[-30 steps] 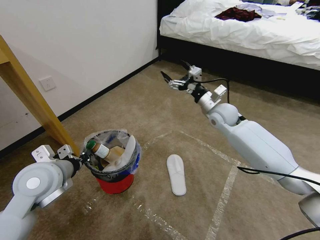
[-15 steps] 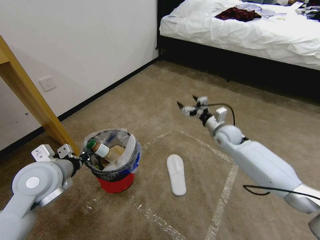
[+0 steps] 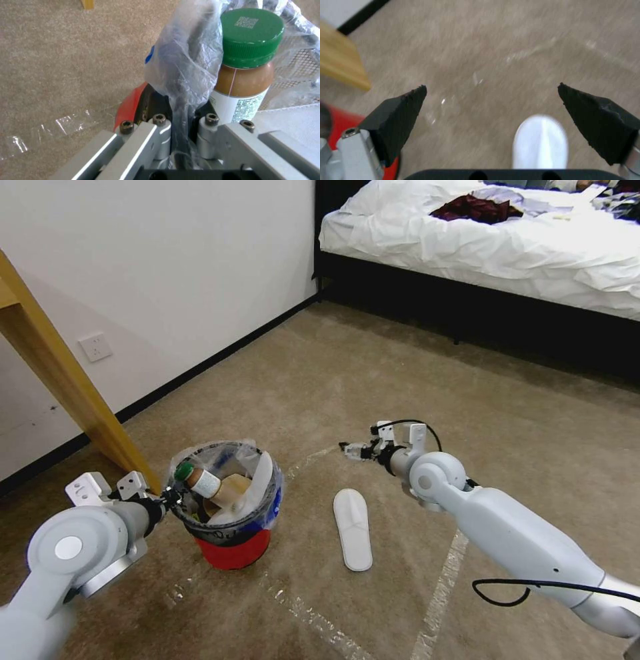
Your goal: Pick up the trash bin and place the garbage on the floor into it.
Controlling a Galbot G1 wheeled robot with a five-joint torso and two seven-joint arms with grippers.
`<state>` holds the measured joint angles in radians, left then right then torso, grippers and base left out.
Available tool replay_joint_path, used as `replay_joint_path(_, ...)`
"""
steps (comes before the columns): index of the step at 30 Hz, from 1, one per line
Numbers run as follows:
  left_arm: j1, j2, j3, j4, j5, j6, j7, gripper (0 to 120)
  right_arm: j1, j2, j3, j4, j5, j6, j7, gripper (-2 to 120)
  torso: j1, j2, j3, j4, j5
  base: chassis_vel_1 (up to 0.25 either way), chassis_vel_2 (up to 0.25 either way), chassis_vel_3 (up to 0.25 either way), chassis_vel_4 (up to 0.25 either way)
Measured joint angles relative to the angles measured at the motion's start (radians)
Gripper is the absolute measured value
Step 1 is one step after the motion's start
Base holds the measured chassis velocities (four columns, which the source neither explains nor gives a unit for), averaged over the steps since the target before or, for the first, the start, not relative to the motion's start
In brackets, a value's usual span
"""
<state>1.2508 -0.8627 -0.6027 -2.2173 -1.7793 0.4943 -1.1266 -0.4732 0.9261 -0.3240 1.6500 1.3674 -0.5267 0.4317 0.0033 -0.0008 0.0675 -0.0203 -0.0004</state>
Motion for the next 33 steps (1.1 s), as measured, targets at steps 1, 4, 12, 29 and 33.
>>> replay_joint_path(1, 0.003, 0.002, -0.002, -0.001, 0.000, 0.001, 0.000, 4, 0.001, 0.008, -0.004, 0.017, 0.029, -0.021, 0.036, 100, 0.000, 0.000, 0.000, 0.0000, 0.0001, 0.000, 0.000, 0.000, 0.000)
replay_joint_path(4, 0.007, 0.003, -0.001, -0.002, 0.001, 0.002, -0.001, 4, 0.006, 0.031, -0.013, 0.043, 0.078, -0.065, 0.122, 100, 0.000, 0.000, 0.000, 0.0001, 0.0000, 0.000, 0.000, 0.000, 0.000)
replay_joint_path(12, 0.008, -0.002, 0.008, -0.004, 0.008, 0.001, -0.004, 4, 0.016, 0.120, -0.034, 0.034, 0.171, -0.148, 0.353, 100, 0.000, 0.000, 0.000, 0.0000, 0.0001, 0.000, 0.000, 0.000, 0.000)
replay_joint_path(29, 0.008, -0.012, 0.016, 0.001, 0.013, 0.000, -0.007, 4, 0.016, 0.307, -0.028, -0.135, 0.172, -0.200, 0.529, 100, 0.000, 0.000, 0.000, 0.0001, 0.0002, 0.000, 0.000, 0.000, 0.000)
replay_joint_path(33, 0.008, -0.012, 0.017, 0.002, 0.013, 0.001, -0.006, 4, 0.026, 0.333, -0.013, -0.188, 0.154, -0.197, 0.517, 100, 0.000, 0.000, 0.000, 0.0000, 0.0002, 0.000, 0.000, 0.000, 0.000)
